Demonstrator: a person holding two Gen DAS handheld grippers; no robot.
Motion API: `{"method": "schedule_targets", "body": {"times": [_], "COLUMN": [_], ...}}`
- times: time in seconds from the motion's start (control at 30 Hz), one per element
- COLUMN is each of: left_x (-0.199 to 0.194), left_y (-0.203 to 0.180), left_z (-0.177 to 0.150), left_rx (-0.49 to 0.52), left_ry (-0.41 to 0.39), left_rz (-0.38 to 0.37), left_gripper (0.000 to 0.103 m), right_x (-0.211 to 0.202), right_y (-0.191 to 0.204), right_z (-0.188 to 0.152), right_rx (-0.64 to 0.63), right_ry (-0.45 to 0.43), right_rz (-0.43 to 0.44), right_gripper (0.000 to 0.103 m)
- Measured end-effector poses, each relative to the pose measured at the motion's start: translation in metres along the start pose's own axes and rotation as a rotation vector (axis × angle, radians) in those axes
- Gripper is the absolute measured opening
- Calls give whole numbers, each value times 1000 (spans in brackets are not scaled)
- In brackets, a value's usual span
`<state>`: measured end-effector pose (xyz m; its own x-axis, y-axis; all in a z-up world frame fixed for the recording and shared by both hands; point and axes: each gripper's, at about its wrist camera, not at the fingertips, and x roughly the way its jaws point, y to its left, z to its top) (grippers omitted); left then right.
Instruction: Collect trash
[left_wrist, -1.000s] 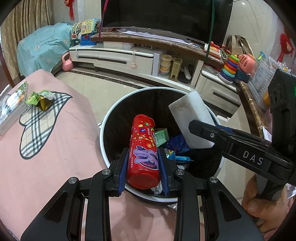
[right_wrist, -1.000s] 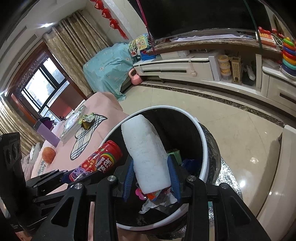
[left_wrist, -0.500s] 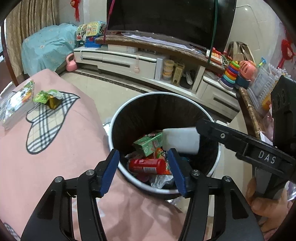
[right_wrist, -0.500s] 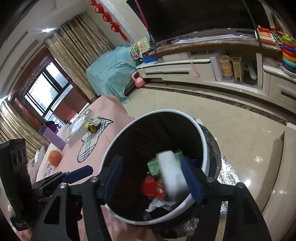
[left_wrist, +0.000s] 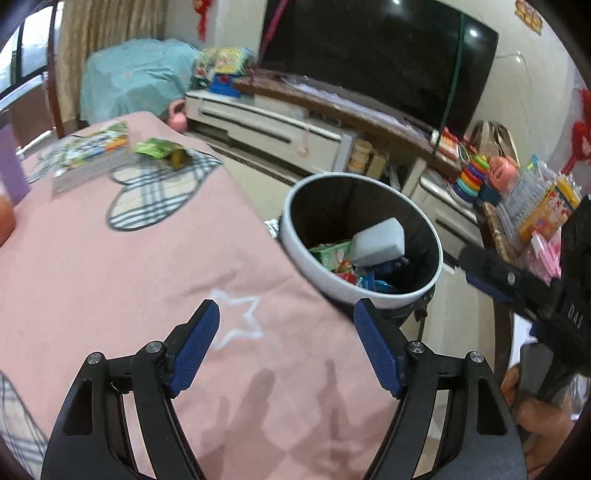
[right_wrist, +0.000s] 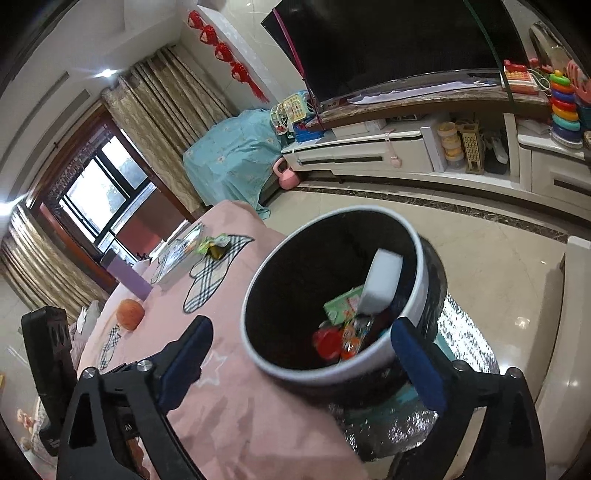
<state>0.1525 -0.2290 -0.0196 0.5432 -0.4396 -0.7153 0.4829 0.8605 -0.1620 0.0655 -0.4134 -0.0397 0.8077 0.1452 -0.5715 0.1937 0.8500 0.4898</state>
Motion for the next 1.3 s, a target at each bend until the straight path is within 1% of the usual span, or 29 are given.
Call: {"method": "schedule_targets", "body": {"times": [0.1,0.2,0.27,0.4,0.5,0.57,0.6,0.63,0.67,0.73,0.8,0.87,1.03,1.17,1.3], "left_x": [-18,-35,-45,-65,-82,-99,-105,-117,-125,-136,-142,-143,-140,-141,-143], "left_y": [11,21,26,35,35,33,32,31,30,29,30,34,45,42,37], "left_z": [-15,-32,-44,-67,-78,-82,-82,-84,-86,-90,-96,-100,-109,-119,-125], "left_rx": [-27,-39,-37,-41,-29,-19,-16,-12,-11,-11,-16,-29,-67,-44,-19], "left_ry": [-50,-91,-117,-196,-257,-321,-346,-398,-433,-470,-487,-482,-463,-478,-475], "left_rz": [11,21,34,68,100,130,138,153,171,204,229,250,270,304,317], "left_gripper": [86,91,92,98,99,100,103,103,103,103,103,103,103,103,103], "right_x": [-9,-18,-23,-34,-46,-57,-64,-73,-83,-101,-110,-111,-98,-96,-98], "right_y": [11,22,28,36,47,60,66,71,79,90,99,103,101,99,100], "right_z": [-18,-35,-45,-63,-72,-73,-73,-73,-73,-76,-82,-89,-109,-120,-123], "right_rx": [-11,-27,-34,-41,-82,-131,-154,-178,-206,-240,-264,-294,-321,-314,-317], "right_ry": [-4,-24,-45,-94,-138,-187,-214,-246,-294,-381,-438,-457,-452,-437,-438], "right_rz": [3,-11,-19,-36,-71,-104,-115,-128,-143,-163,-186,-203,-249,-240,-247], "right_gripper": [102,102,102,102,102,102,102,102,102,103,103,103,103,103,103]}}
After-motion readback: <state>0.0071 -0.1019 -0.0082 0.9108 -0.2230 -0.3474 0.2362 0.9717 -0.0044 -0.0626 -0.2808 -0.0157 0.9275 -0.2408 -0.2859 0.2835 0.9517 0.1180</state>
